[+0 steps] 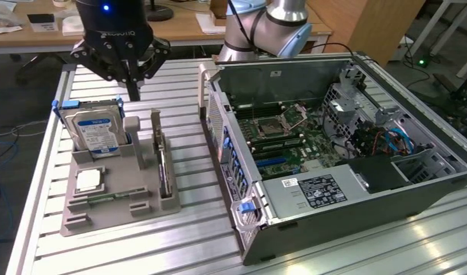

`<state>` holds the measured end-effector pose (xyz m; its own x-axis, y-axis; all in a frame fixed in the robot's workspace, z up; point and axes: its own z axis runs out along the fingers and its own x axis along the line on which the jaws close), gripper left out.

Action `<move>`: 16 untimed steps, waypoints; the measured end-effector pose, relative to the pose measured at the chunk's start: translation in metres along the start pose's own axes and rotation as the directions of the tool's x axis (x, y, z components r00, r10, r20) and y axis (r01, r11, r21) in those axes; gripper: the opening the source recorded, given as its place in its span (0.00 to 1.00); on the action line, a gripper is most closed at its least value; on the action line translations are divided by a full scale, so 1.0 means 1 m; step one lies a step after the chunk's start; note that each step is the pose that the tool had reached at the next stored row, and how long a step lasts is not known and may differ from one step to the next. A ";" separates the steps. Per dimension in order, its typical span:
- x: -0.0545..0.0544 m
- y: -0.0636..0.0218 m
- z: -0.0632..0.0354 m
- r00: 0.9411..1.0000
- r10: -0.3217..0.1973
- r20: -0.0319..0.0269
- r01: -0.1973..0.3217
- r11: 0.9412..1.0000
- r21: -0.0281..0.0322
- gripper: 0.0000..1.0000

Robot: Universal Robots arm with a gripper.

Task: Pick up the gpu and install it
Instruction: 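Reach for the gpu, then pick up the gpu and move the gpu toward the slot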

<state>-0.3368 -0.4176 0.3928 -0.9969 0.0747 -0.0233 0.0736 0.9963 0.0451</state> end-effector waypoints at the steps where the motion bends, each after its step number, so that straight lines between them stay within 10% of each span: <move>1: 0.001 -0.0002 -0.0001 1.000 0.000 0.000 0.000 1.000 0.000 0.11; 16: 0.010 -0.0013 -0.0003 1.000 0.000 0.000 0.000 1.000 0.000 0.11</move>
<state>-0.3468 -0.4182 0.3929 -0.9969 0.0746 -0.0232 0.0735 0.9963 0.0450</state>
